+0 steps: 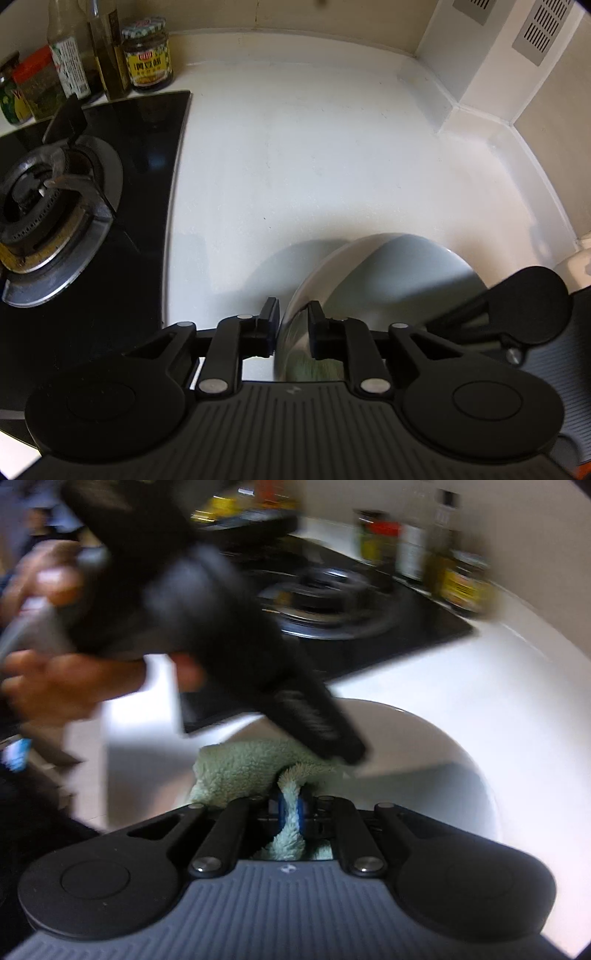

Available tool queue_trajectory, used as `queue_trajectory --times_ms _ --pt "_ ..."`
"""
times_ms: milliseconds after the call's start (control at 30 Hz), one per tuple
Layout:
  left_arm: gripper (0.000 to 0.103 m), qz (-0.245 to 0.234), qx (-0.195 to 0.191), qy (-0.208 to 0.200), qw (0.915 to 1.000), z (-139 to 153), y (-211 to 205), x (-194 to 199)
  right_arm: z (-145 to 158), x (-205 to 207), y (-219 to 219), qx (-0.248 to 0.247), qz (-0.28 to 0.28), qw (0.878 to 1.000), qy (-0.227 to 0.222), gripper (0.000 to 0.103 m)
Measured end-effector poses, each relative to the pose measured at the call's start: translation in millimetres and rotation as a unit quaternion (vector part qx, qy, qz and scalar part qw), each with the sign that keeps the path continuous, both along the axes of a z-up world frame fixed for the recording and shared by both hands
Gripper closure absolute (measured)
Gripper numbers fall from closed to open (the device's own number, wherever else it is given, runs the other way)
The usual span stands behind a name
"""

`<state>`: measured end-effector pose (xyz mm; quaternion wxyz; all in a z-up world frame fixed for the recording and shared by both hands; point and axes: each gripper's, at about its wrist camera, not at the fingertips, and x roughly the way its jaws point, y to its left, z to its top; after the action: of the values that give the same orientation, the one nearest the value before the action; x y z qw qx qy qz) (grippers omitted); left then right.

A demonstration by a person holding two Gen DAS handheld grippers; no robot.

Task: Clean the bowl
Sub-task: 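Hold the bowl rim with the left tool while the right tool scrubs the interior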

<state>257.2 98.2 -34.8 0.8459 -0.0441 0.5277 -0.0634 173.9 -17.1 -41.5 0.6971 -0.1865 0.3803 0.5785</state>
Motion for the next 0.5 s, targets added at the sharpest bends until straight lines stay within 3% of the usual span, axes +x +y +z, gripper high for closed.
queue_trajectory --times_ms 167,333,400,500 --pt "0.08 -0.001 0.001 -0.005 1.0 0 0 0 9 7 -10 0.008 0.05 0.998 0.048 0.096" --pt "0.08 -0.003 -0.001 -0.005 1.0 1 1 2 46 2 -27 -0.039 0.114 0.992 0.042 0.097" --pt "0.082 -0.004 -0.004 0.002 1.0 2 2 4 57 0 -32 -0.06 0.123 0.99 0.029 0.098" --pt "0.084 0.007 -0.016 0.018 0.9997 6 7 3 72 4 -30 -0.12 0.075 0.988 -0.069 0.098"
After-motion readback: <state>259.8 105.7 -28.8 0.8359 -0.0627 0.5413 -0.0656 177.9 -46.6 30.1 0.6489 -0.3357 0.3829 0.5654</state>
